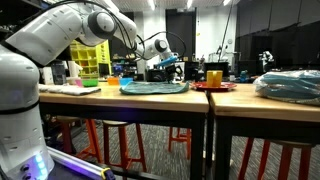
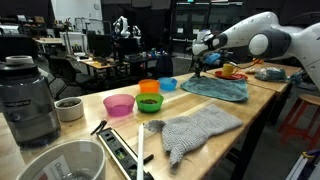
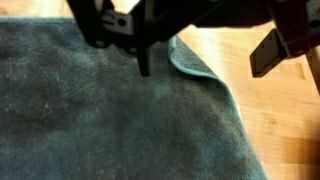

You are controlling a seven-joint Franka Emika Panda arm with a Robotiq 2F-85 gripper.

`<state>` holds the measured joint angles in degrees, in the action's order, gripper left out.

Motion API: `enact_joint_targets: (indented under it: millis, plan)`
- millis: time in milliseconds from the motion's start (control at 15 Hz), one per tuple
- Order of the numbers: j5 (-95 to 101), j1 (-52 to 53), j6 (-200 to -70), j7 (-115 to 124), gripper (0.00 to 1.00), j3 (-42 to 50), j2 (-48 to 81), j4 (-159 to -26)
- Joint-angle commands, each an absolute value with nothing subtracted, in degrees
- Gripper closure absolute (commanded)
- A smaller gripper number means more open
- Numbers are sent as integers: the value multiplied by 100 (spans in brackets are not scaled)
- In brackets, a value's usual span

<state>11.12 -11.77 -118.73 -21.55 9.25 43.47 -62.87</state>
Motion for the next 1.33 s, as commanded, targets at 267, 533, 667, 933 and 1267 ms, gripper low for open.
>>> enact_joint_targets:
  millis: [267, 533, 667, 933, 1267]
  plan:
    - [1487, -1034, -12409, -1947, 0, 1085, 4348, -6390]
    - [1780, -996, -12561, -1764, 0, 1212, 4438, -6334]
    - [1893, -983, -12585, -1662, 0, 1273, 4482, -6321]
    - [2081, -963, -12802, -1388, 0, 1379, 4548, -6324]
    - [2300, -856, -13341, -838, 0, 1558, 4583, -6391]
